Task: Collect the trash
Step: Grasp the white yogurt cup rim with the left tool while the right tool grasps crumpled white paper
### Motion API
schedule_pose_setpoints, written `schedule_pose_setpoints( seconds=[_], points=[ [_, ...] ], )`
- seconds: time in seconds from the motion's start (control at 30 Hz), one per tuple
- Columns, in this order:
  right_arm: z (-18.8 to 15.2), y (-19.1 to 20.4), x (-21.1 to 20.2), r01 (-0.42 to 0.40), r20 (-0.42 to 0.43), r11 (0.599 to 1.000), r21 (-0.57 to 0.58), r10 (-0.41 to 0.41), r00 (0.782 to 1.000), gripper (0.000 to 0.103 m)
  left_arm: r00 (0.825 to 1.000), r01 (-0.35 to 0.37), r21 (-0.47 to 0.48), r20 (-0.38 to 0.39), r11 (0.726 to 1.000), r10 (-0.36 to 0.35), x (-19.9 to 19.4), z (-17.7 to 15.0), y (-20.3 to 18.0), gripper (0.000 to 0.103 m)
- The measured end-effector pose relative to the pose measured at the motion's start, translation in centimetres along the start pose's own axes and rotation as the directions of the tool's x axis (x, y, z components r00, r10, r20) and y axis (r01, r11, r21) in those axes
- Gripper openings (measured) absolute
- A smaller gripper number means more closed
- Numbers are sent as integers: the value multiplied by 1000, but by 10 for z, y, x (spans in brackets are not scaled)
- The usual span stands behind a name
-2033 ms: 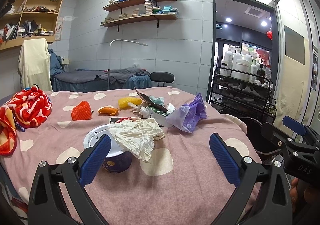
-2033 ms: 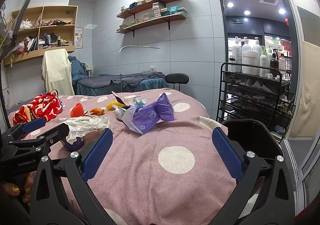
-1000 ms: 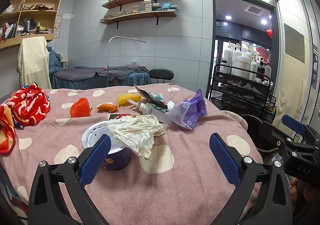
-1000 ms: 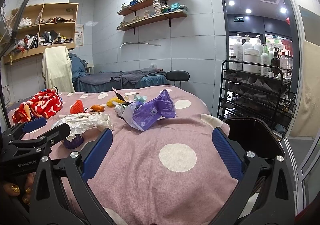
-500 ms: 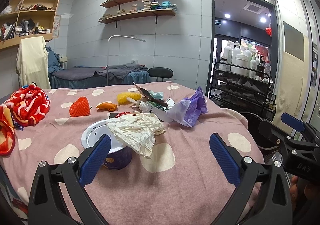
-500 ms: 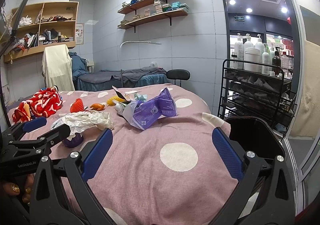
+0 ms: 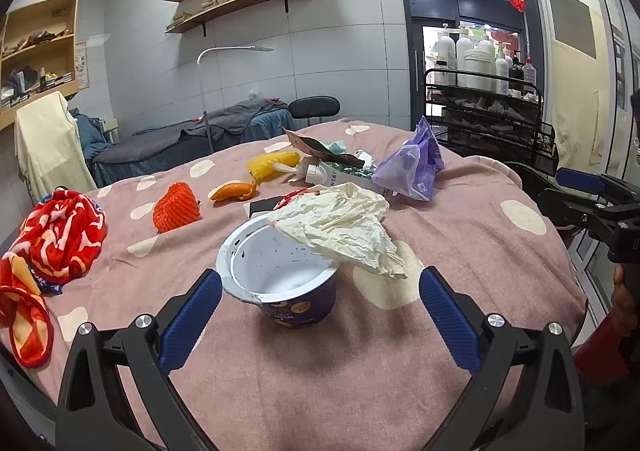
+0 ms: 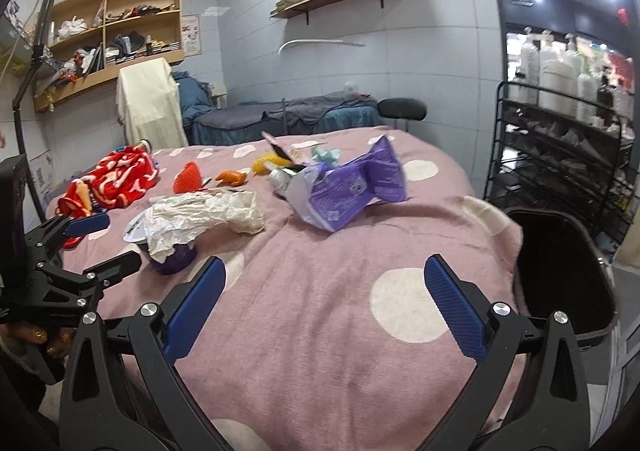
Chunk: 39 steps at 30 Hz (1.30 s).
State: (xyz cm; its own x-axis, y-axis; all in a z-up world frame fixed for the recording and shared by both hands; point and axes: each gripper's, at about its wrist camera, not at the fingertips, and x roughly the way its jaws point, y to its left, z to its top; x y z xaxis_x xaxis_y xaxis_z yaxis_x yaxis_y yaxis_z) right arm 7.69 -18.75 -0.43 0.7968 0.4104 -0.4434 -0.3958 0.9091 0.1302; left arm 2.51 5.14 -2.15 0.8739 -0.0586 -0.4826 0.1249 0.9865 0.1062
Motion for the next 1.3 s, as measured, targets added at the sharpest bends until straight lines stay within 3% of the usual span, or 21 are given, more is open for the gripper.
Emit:
schedule_pose_setpoints(
  seconds=[0.07, 0.17, 0.23, 0.33, 0.43, 0.6, 0.7, 0.83, 0.9, 1.0, 1.07, 1.2, 1.3],
  points=[
    [7, 1, 15, -111, -50, 993, 45, 114, 992, 98, 1000, 12, 18, -11, 1000, -12, 2, 3, 2, 98],
    [19, 7, 43, -259, -121, 958, 126, 274, 954, 98, 1000, 16, 49, -16, 999, -16, 3, 6, 3, 98],
    [25, 15, 61, -333, -158, 927, 169, 359, 920, 98, 999, 29, 56, -27, 998, -27, 4, 5, 3, 98],
    [33, 29, 92, -426, -216, 870, 247, 478, 851, 98, 999, 33, 66, -34, 997, -31, 5, 4, 2, 98],
    [37, 45, 121, -445, -267, 847, 292, 518, 812, 96, 999, 42, 55, -33, 998, -40, 5, 4, 3, 98],
    [34, 55, 167, -445, -326, 788, 426, 592, 737, 82, 998, 51, 58, -36, 997, -49, 9, 6, 3, 98],
    [32, 57, 186, -429, -328, 757, 492, 618, 715, 74, 998, 54, 69, -44, 996, -51, 12, 8, 3, 98],
    [34, 53, 195, -427, -300, 722, 544, 643, 705, 58, 997, 57, 92, -63, 994, -52, 18, 11, 1, 98],
    [36, 52, 198, -429, -291, 714, 553, 649, 703, 43, 996, 61, 99, -77, 993, -54, 23, 13, 1, 98],
    [41, 51, 196, -441, -278, 708, 551, 654, 703, 31, 993, 79, 98, -100, 992, -69, 31, 15, 2, 97],
    [45, 50, 192, -450, -275, 716, 534, 650, 708, 29, 990, 87, 99, -117, 991, -75, 36, 19, 2, 93],
    [56, 50, 185, -458, -267, 754, 470, 617, 741, 30, 986, 109, 112, -137, 988, -93, 42, 25, 1, 92],
    [62, 47, 185, -459, -256, 756, 466, 612, 748, 29, 983, 122, 133, -154, 984, -101, 47, 27, -1, 87]
  ],
)
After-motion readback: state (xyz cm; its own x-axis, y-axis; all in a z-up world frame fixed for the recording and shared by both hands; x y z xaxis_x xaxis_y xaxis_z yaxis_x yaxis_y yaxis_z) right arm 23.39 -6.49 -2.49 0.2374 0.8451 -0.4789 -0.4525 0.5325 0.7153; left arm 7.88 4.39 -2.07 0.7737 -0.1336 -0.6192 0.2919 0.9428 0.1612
